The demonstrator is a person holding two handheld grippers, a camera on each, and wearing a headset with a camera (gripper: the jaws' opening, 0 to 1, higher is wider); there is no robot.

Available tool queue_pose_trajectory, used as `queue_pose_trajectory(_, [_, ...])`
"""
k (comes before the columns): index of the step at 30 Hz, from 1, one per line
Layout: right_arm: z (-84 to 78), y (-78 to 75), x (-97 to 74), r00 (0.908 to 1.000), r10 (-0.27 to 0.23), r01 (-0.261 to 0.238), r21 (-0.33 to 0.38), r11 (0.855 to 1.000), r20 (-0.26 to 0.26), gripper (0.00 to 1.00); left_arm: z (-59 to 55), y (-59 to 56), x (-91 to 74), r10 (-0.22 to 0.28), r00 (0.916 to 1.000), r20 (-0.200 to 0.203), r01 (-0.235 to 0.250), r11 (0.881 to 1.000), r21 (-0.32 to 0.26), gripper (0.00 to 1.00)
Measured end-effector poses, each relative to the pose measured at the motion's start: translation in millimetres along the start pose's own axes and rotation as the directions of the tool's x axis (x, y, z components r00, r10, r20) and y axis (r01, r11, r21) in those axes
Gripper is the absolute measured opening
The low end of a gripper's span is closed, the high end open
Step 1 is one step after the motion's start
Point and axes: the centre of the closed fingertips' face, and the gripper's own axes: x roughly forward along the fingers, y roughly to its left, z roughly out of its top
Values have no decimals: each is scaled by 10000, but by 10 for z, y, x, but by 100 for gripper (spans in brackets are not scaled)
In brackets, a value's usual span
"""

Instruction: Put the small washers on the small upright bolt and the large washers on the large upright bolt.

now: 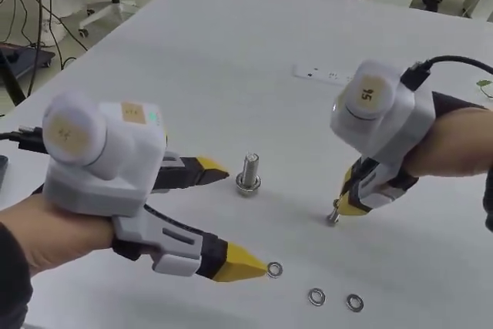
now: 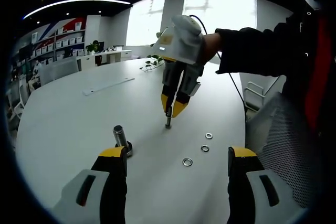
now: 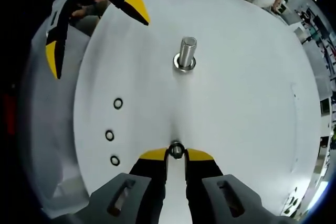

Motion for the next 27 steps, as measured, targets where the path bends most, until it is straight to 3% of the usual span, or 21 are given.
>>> queue_pose_trajectory(13, [-59, -12, 262, 9994, 325, -323, 186, 9993, -103, 14, 2, 32, -14, 81, 10000, -8, -81, 9999, -72, 79])
queue_pose_trajectory(27, [-51, -53, 275, 9997, 257, -257, 70, 9996, -48, 14, 3, 39, -16, 118, 9999, -26, -118, 9999, -103, 78])
